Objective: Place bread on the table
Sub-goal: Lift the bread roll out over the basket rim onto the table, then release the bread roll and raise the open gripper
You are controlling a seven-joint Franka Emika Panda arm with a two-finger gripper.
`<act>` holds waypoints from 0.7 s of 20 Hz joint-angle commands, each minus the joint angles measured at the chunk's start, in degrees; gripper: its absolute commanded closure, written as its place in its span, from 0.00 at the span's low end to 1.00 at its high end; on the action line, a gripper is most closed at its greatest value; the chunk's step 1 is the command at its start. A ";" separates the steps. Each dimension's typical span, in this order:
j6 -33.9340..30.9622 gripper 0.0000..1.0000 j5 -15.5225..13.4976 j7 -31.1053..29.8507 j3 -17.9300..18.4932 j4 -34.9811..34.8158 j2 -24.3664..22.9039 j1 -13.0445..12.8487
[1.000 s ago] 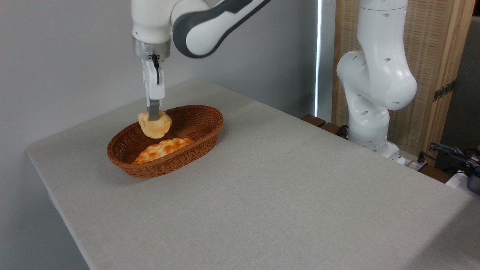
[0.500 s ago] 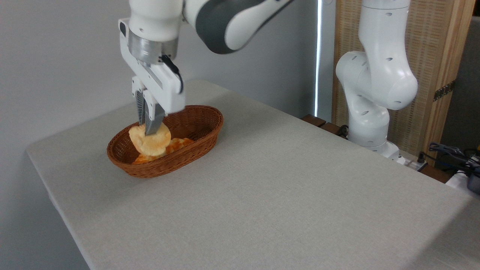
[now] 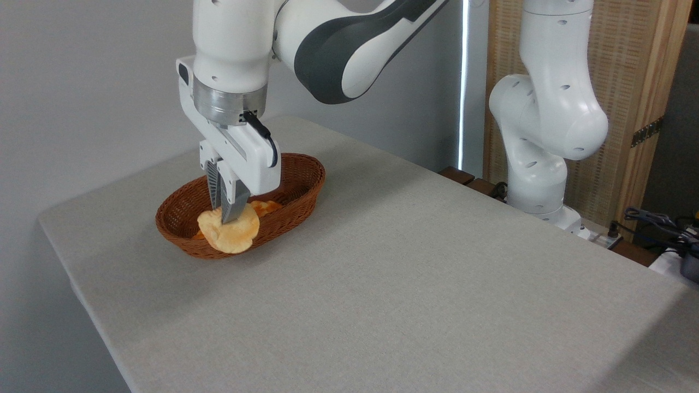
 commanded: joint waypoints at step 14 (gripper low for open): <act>-6.35 0.00 7.41 1.89 4.71 1.71 -1.97 -0.55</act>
